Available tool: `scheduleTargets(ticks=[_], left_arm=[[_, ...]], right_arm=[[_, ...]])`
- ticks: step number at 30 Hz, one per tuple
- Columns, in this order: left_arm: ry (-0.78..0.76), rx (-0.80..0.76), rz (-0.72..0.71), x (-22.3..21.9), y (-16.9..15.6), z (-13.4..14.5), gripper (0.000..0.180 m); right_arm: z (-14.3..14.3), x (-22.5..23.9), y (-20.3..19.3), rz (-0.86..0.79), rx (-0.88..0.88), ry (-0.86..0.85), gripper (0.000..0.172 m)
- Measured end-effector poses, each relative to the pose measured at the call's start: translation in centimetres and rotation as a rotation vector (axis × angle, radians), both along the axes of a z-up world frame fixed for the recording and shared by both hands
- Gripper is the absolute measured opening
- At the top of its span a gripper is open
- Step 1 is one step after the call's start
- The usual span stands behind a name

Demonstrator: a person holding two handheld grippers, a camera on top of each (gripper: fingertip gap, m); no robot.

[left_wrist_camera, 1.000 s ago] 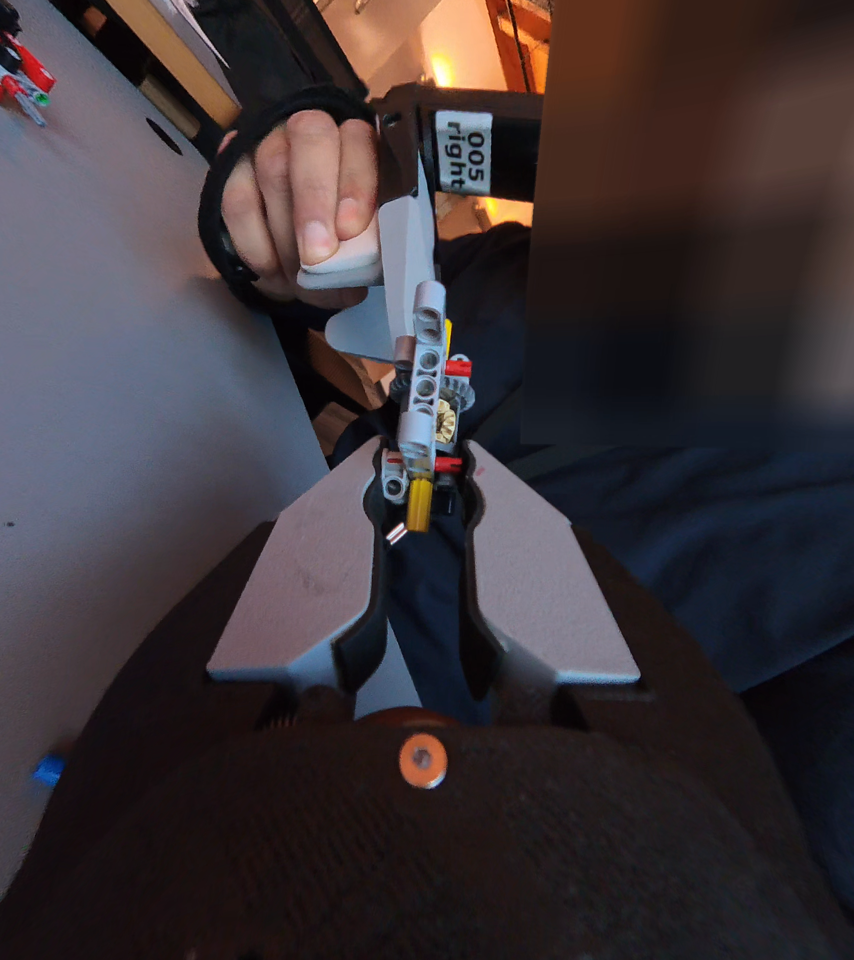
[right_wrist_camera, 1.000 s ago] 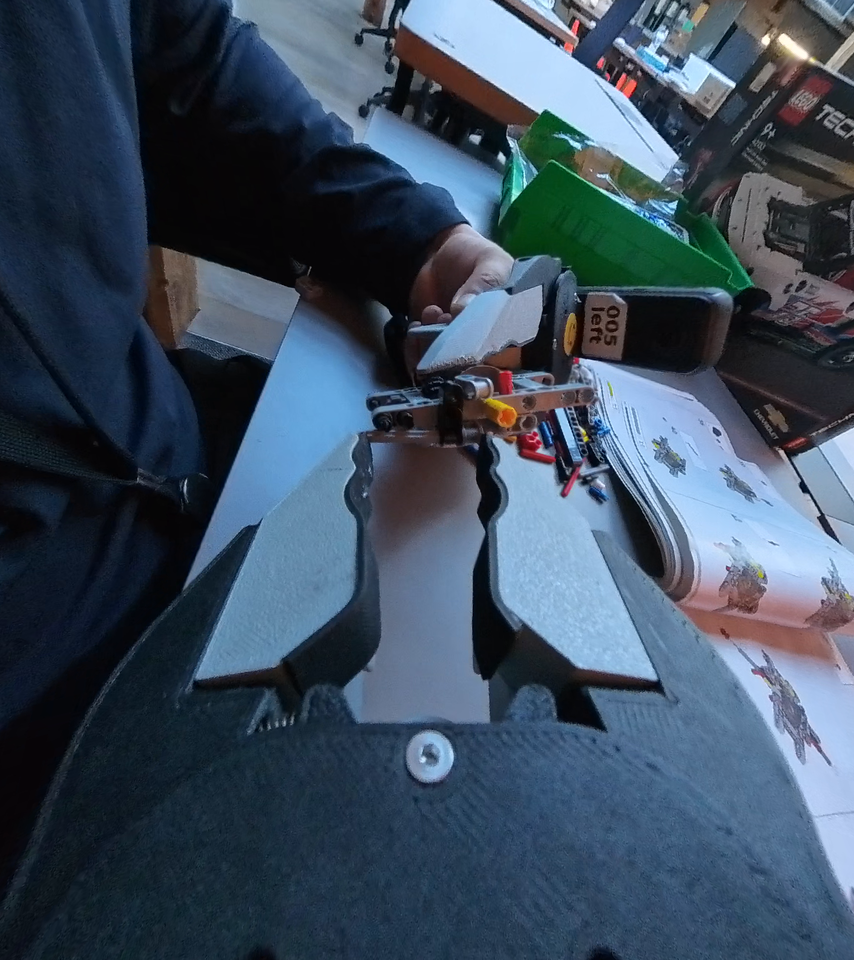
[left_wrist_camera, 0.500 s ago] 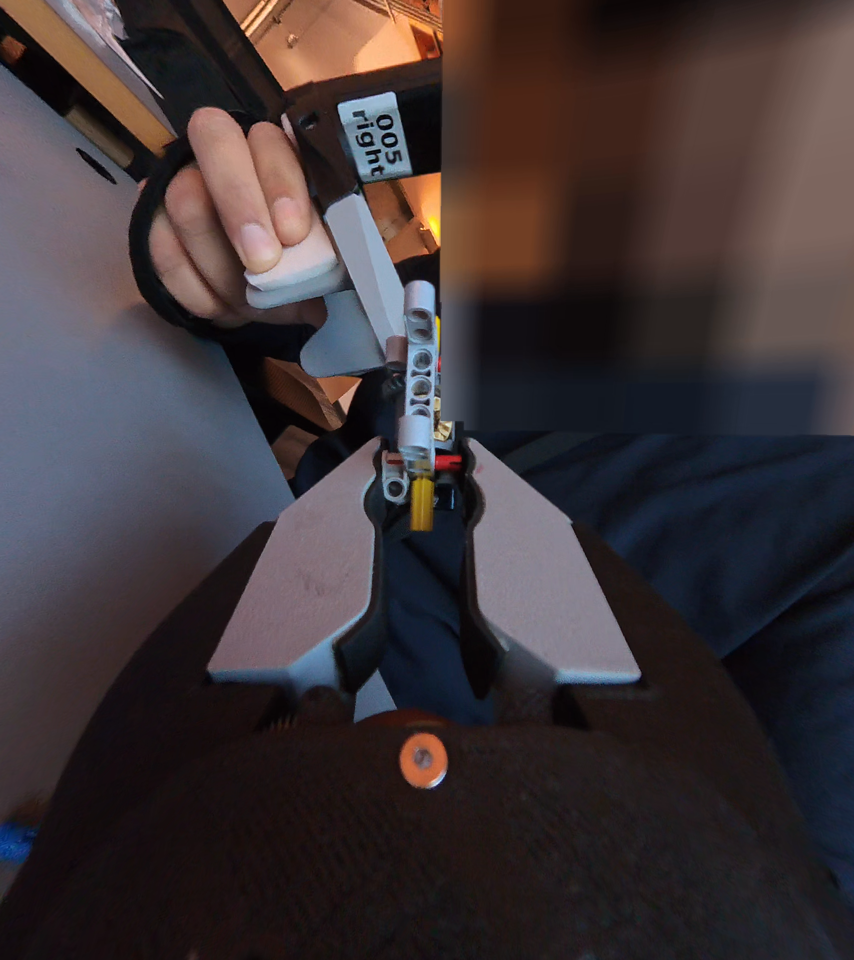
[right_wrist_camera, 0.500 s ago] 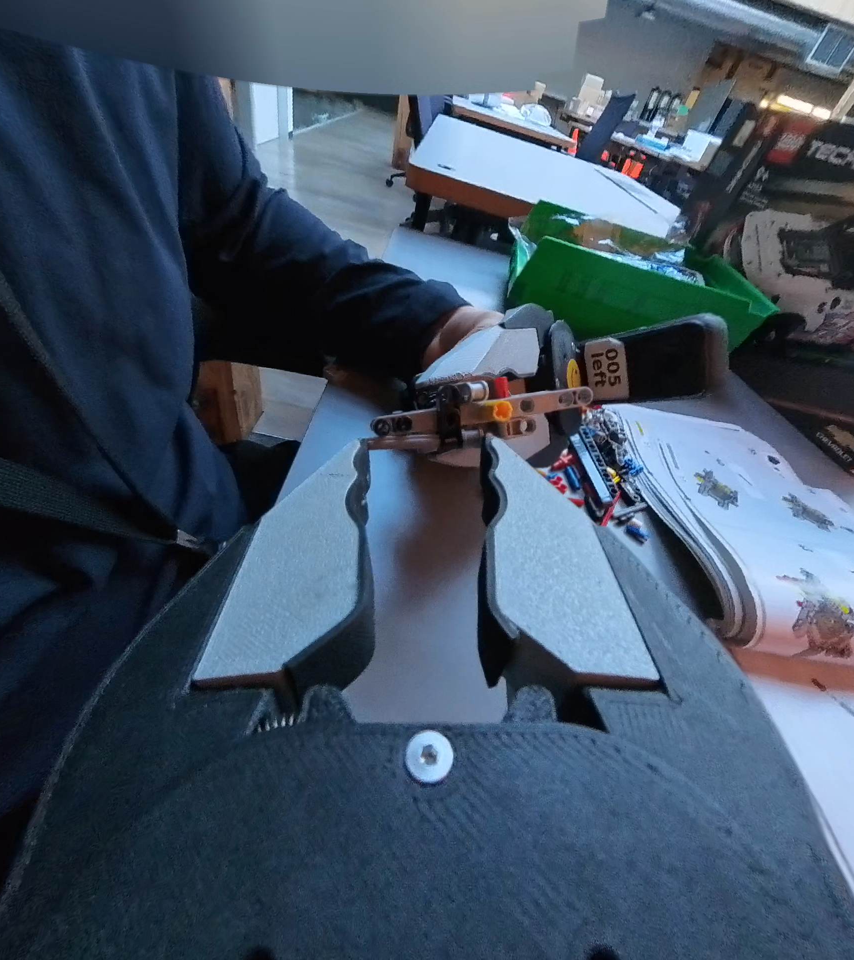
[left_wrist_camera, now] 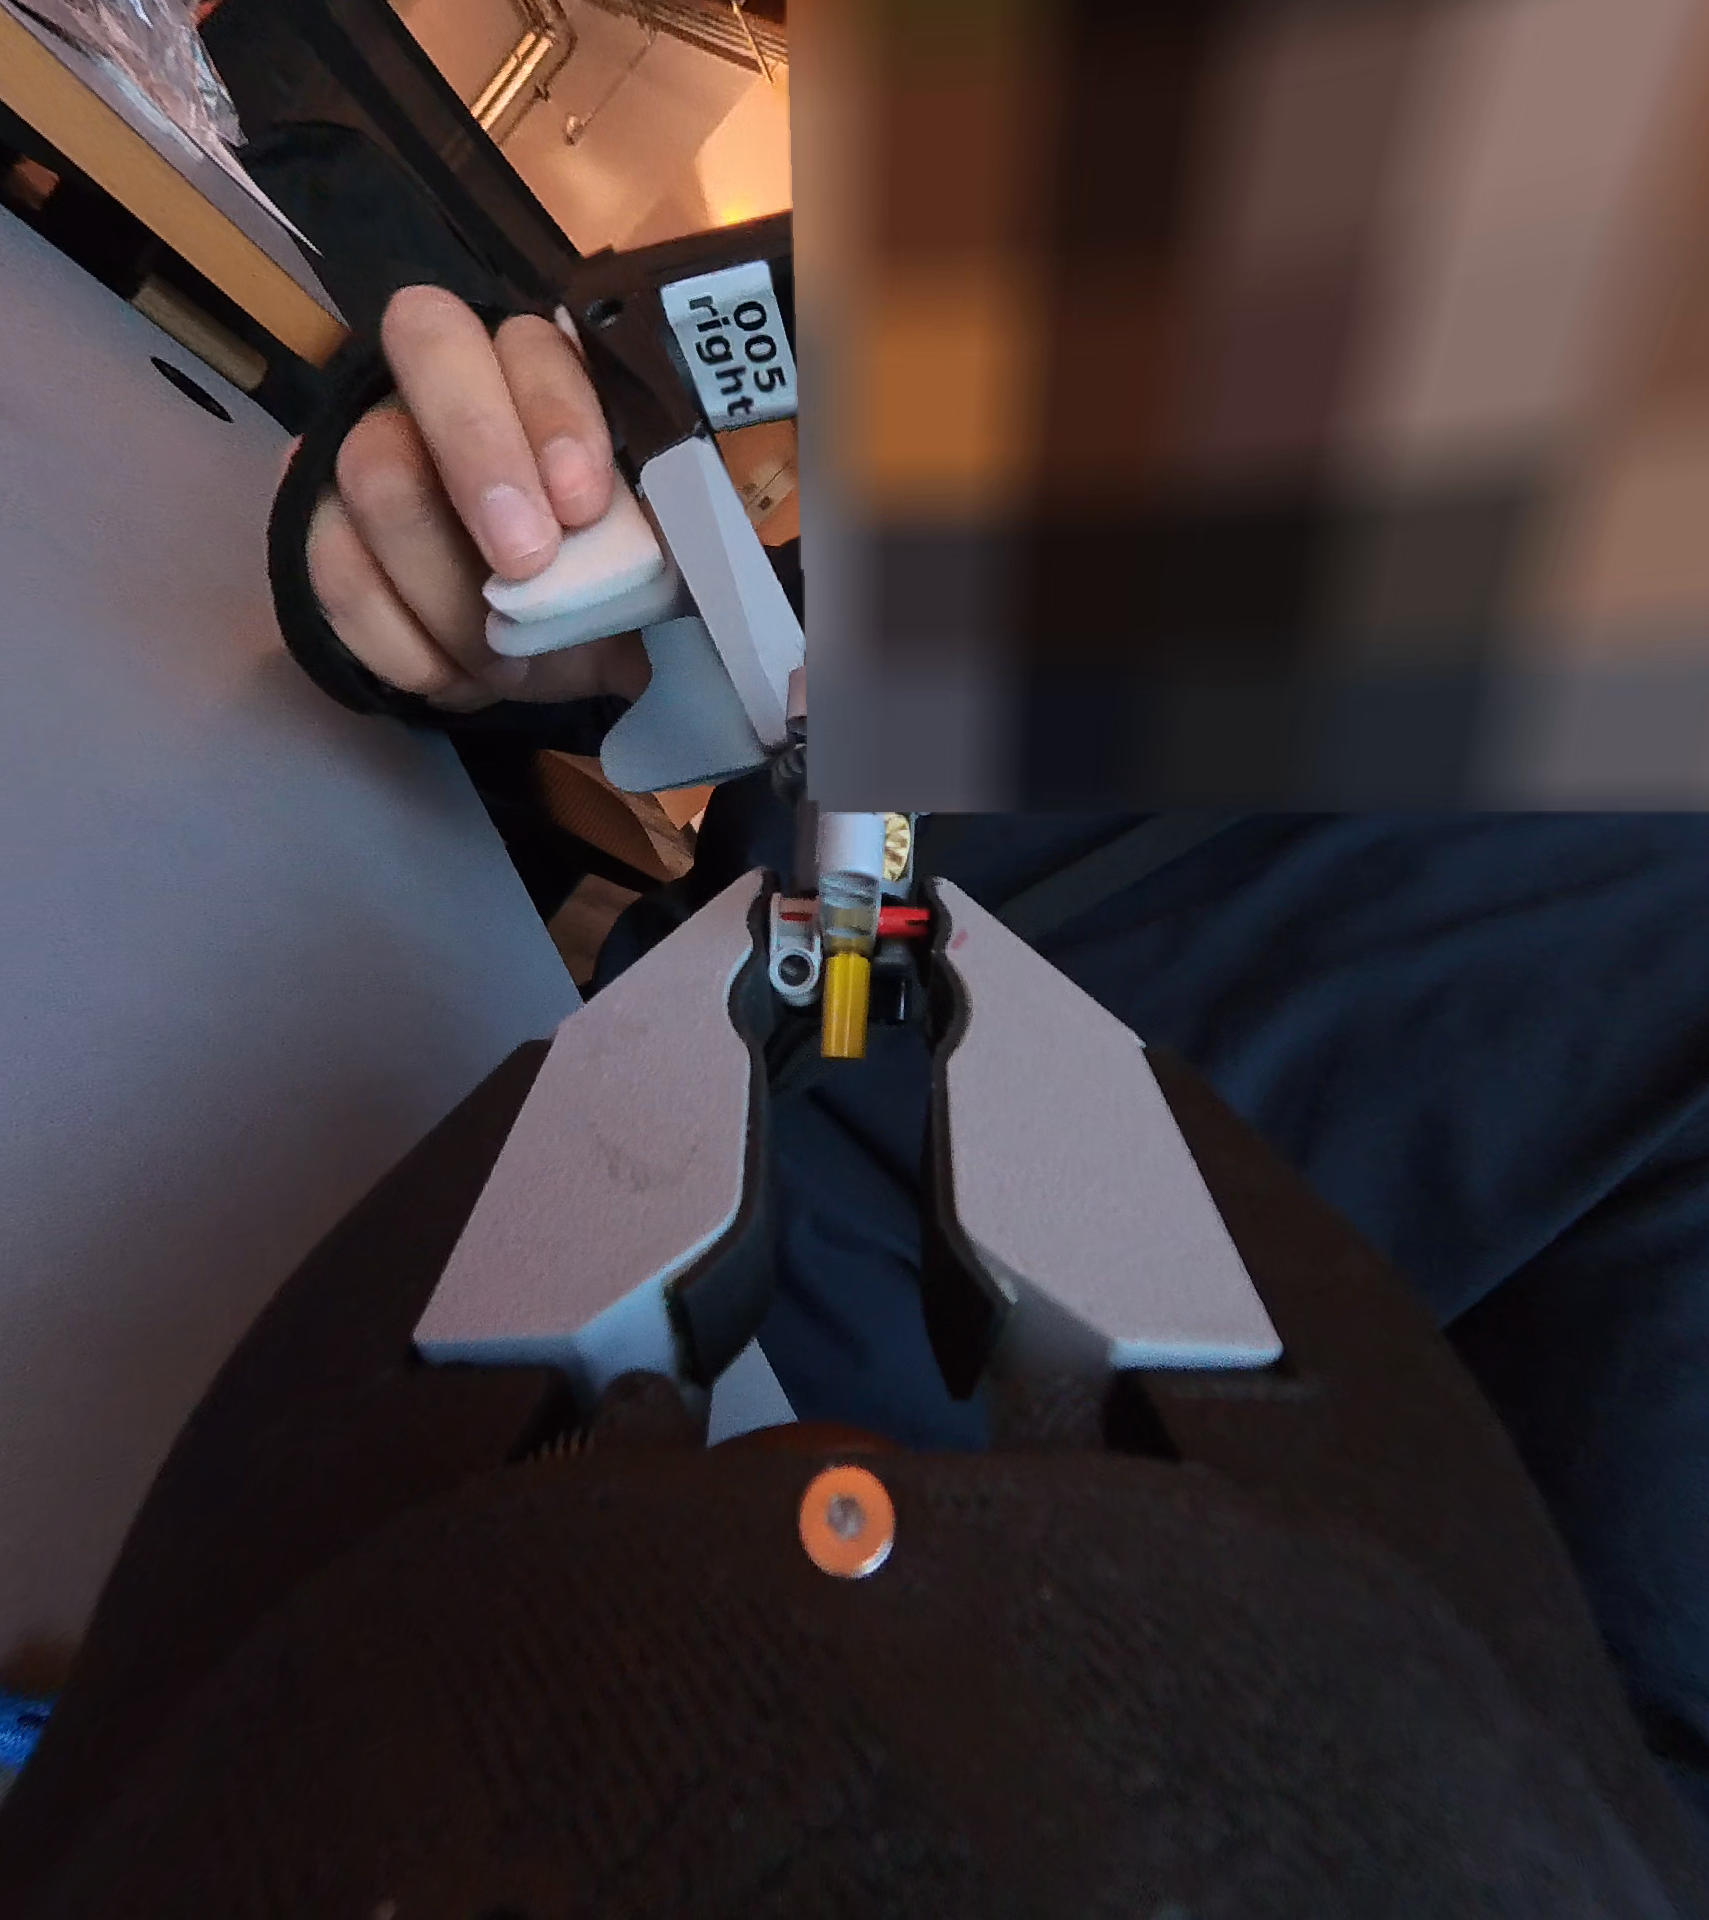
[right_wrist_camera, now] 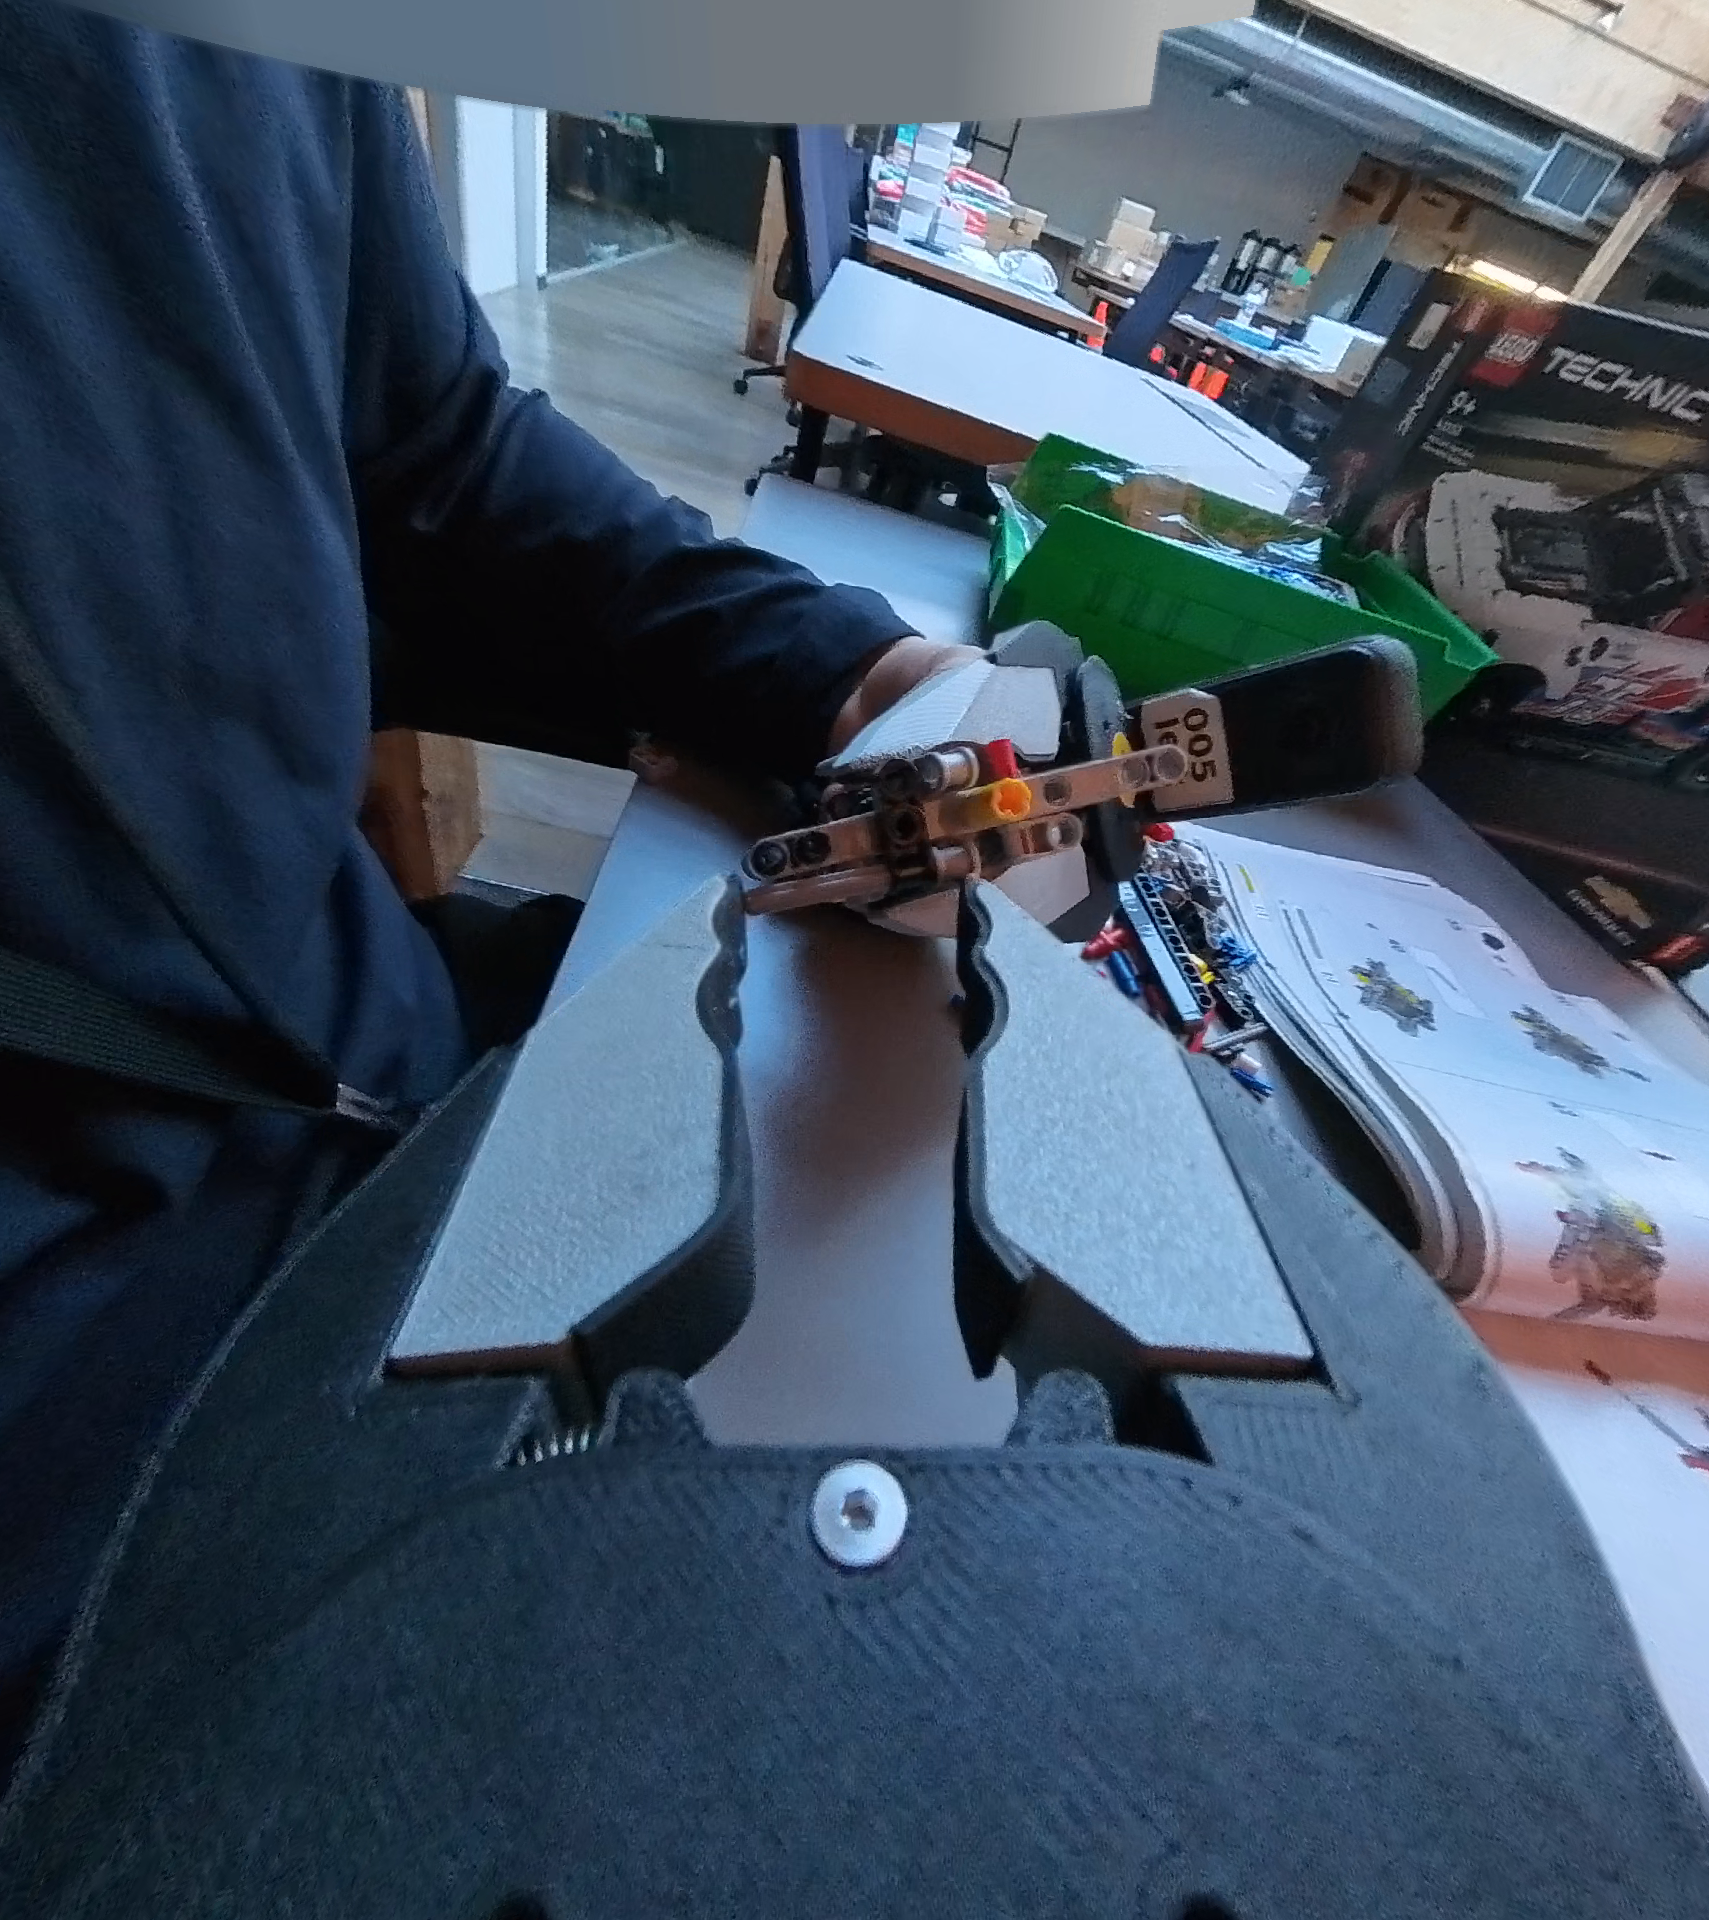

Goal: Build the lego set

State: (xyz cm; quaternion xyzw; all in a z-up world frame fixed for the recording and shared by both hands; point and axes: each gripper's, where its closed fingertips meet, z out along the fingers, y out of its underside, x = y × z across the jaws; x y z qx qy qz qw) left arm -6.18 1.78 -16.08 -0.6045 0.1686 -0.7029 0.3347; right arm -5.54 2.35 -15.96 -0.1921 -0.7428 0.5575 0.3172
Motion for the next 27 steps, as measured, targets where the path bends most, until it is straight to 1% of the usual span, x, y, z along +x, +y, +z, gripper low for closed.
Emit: scheduleTargets(ticks=[6,11,13,14,17,19,21,23,25,27], left_arm=[[0.021,-0.024,-0.039,0.3,-0.4,-0.4,0.024],[0.035,-0.041,-0.100,1.1,-1.0,-0.7,0.024],[0.015,-0.065,-0.083,0.8,-0.6,-0.6,0.024],[0.010,-0.069,-0.068,0.6,-0.4,-0.6,0.024],[0.036,-0.061,-0.080,1.0,-0.5,-0.8,0.024],[0.086,-0.071,-0.110,1.7,-0.9,-1.5,0.024],[0.105,-0.069,-0.128,2.0,-1.2,-1.8,0.024],[0.090,-0.067,-0.125,1.8,-1.1,-1.6,0.024],[0.101,-0.055,-0.137,1.9,-1.4,-1.6,0.024],[0.118,-0.051,-0.157,2.1,-1.7,-1.8,0.024]], right_arm=[[-0.4,0.4,-0.1,0.011,0.094,0.030,0.034],[-0.3,0.8,-0.5,0.078,0.043,-0.009,0.032],[-0.2,0.6,-0.2,0.075,0.010,-0.035,0.031],[-0.3,0.5,0.0,0.071,-0.001,-0.055,0.024],[-0.3,0.4,0.2,0.080,-0.048,-0.099,0.024],[-0.7,-0.1,0.6,0.041,-0.004,-0.092,0.024],[-0.8,-0.2,0.7,0.022,0.030,-0.063,0.022],[-0.6,-0.2,0.6,0.002,0.048,-0.012,0.025],[-0.4,-0.4,0.7,-0.018,0.057,0.027,0.037],[-0.5,-0.5,0.6,-0.014,0.035,0.012,0.047]])
